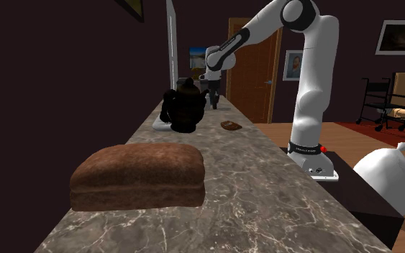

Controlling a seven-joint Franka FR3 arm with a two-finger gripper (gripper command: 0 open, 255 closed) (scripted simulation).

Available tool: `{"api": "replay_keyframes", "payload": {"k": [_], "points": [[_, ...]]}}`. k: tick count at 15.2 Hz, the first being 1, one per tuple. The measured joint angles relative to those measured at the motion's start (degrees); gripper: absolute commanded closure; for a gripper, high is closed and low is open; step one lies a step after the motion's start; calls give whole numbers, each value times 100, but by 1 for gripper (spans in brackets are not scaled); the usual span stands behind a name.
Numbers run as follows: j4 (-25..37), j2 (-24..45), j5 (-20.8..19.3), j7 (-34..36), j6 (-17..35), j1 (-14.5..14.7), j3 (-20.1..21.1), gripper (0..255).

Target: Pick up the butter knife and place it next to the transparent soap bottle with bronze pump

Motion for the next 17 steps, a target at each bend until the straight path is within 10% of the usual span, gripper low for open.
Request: {"api": "replay_keyframes", "payload": {"k": [8, 9, 17], "points": [[-65, 114, 38, -29, 177, -8, -5, 255], [-65, 114, 38, -29, 177, -8, -5, 0], [73, 21, 9, -16, -44, -5, -5, 0]]}}
